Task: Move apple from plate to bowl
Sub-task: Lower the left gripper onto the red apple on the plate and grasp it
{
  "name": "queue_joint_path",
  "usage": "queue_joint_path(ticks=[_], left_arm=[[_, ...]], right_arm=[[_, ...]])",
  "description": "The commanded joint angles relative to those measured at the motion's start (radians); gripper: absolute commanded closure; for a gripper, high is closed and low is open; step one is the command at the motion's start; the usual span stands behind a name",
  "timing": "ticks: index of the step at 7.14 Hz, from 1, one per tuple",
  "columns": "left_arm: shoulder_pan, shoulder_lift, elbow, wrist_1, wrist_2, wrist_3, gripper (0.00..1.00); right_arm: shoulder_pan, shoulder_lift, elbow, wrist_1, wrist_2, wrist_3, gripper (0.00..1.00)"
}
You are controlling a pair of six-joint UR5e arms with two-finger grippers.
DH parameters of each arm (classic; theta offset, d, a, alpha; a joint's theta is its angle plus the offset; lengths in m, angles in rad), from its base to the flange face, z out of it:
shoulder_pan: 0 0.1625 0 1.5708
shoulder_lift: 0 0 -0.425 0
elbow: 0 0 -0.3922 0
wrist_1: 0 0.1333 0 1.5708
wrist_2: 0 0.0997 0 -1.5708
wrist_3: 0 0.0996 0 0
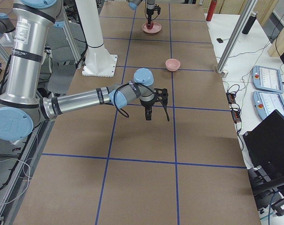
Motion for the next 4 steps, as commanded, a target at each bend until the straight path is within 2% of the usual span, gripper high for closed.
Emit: queue_joint_path(ticks=[1,3,4], left_arm=[[0.0,-0.008,-0.016,0.002,-0.005,0.004,1.0],[-0.014,-0.013,-0.144,0.033,-0.144,-0.008,1.0],[-0.017,-0.078,-0.19,0.112,-0.149,-0.033,1.0]], right_arm=[[0.0,0.0,-0.001,0.0,0.0,-0.001,0.01],[0.0,0.001,0.0,0.0,0.0,0.001,0.01],[0.0,0.001,0.0,0.0,-0.002,0.001,0.01]])
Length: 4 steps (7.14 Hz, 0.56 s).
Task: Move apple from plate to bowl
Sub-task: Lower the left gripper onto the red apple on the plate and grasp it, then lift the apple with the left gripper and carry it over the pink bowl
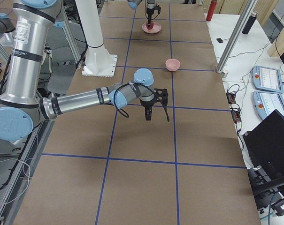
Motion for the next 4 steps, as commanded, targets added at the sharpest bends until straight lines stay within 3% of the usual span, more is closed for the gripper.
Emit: queue_joint_path(ticks=[1,3,4], left_arm=[[-0.001,-0.188,-0.075,0.171,-0.034,-0.119,1.0],[0.016,-0.49,-0.054,0.407,-0.013,-0.22,1.0],[0.051,-0.624,-0.035,0.52,0.068,-0.257,1.0]], right_arm=[[0.0,0.0,0.001,0.0,-0.001,0.0,0.01],[0.0,-0.001,-0.001,0.0,-0.003,0.0,0.01],[0.0,-0.001,-0.001,0.0,-0.004,0.0,0.01]])
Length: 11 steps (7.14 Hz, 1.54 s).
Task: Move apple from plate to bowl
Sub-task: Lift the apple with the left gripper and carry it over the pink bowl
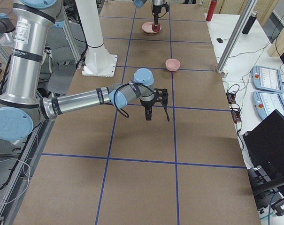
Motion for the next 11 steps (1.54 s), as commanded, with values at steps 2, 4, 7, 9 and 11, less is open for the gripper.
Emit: queue_joint_path(ticks=[2,4,7,9,11], left_arm=[[0.086,-0.428,0.234,0.161,0.136,-0.176,1.0],[0.094,-0.722,0.593,0.14,0.175,-0.213,1.0],[0.148,-0.912,1.003,-0.102,0.259,-0.302,1.0],[0.191,-0.901,1.013,-0.108,0.312,-0.299,1.0],[0.2,-0.889,1.018,-0.109,0.324,-0.294,1.0]], right_arm=[[0.0,-0.001,0.0,0.0,-0.002,0.0,0.01],[0.0,-0.004,0.0,0.002,-0.002,0.0,0.01],[0.0,-0.005,0.001,0.002,0.0,0.0,0.01],[-0.001,-0.005,0.003,0.002,0.0,0.0,0.01],[-0.002,-0.007,0.0,0.002,0.0,0.0,0.01]])
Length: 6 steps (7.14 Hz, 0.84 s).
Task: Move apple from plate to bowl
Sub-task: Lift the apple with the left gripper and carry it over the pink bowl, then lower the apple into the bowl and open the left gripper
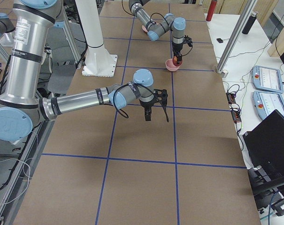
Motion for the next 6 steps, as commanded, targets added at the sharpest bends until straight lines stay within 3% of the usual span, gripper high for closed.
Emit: queue_joint_path(ticks=[1,4,5,6], left_arm=[[0.009,0.017,-0.002,-0.002,0.008,0.004,1.0],[0.007,0.05,-0.022,0.003,0.004,0.044,1.0],[0.007,0.05,-0.022,0.003,0.004,0.043,0.92],[0.009,0.051,-0.022,0.001,0.007,0.04,0.29]], right_arm=[[0.0,0.0,-0.001,0.0,0.0,0.0,0.01],[0.0,-0.002,-0.004,0.0,0.0,0.0,0.01],[0.0,-0.002,-0.004,0.0,0.0,0.0,0.01],[0.0,-0.002,-0.004,0.0,0.0,0.0,0.01]])
